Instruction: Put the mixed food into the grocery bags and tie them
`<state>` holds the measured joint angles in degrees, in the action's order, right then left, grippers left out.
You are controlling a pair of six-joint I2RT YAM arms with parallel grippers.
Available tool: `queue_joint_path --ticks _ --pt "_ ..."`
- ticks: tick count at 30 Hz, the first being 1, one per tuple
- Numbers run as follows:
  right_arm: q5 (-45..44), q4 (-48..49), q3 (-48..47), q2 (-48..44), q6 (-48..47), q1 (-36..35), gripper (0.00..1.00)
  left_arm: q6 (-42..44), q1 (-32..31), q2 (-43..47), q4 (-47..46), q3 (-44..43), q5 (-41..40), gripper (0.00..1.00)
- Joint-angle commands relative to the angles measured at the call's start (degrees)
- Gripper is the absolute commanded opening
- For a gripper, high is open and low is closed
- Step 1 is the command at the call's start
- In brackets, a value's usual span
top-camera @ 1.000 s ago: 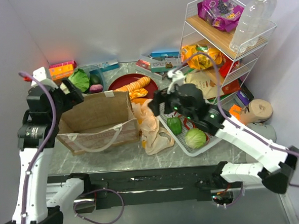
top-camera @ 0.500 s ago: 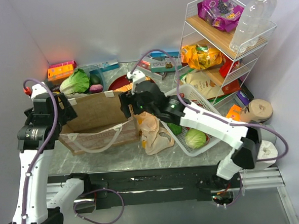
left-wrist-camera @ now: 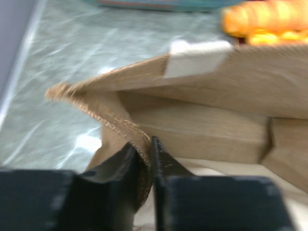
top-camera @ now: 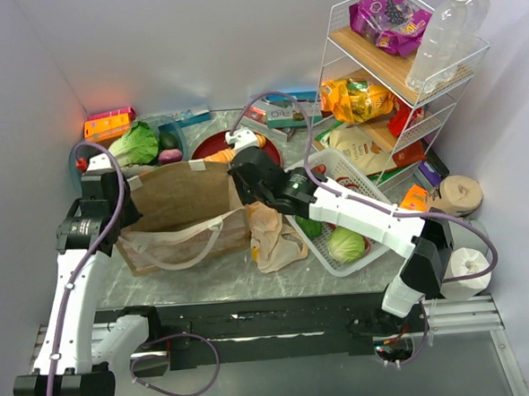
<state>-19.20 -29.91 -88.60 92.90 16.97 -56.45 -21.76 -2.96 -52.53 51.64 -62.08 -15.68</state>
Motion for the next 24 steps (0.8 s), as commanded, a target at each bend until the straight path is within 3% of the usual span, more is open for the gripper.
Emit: queue_joint_path --ticks 1,5,8,9,10,12,13,16,18,24 --pt "-8.64 -4.36 -0.09 -3.43 0.25 2.56 0.0 0.05 -0.03 -0.99 -9.51 1.61 14.52 0.15" --pt "-12.08 -7.01 1.58 -6.5 0.96 4.14 0.0 0.22 -0.03 -1.78 -14.79 2.76 21.83 0.04" --pt "-7.2 -5.08 4.48 -8.26 0.26 5.99 0.03 1.36 -0.03 -1.96 -16.56 3.28 19.65 0.01" --pt "-5.34 -4.11 4.92 -8.61 -0.35 6.52 0.09 1.72 -0.03 -1.87 -17.09 3.55 18.42 0.01" --pt "-4.19 -4.54 4.93 -8.79 -0.45 6.78 0.24 2.07 -0.03 -1.7 -17.71 4.16 16.58 0.01" --pt "-1.2 -5.33 3.61 -10.19 -1.93 7.49 0.42 2.42 -0.03 -1.52 -18.85 4.6 16.47 0.01" --pt "-1.02 -6.12 3.08 -11.15 -2.99 7.4 0.55 2.51 -0.03 -1.26 -19.38 5.04 16.82 0.01" --pt "-2.5 -8.57 -0.16 -16.42 -6.32 7.75 0.72 3.12 -0.03 -0.29 -22.19 7.14 17.35 0.01" --pt "-5.56 -9.63 -3.67 -20.54 -7.39 8.97 0.82 3.65 -0.03 0.41 -23.86 8.55 16.48 0.01" --pt "-8.03 -12.19 -13.61 -26.18 -9.76 20.04 0.86 3.39 -0.03 3.14 -29.92 14.7 17.52 0.01"
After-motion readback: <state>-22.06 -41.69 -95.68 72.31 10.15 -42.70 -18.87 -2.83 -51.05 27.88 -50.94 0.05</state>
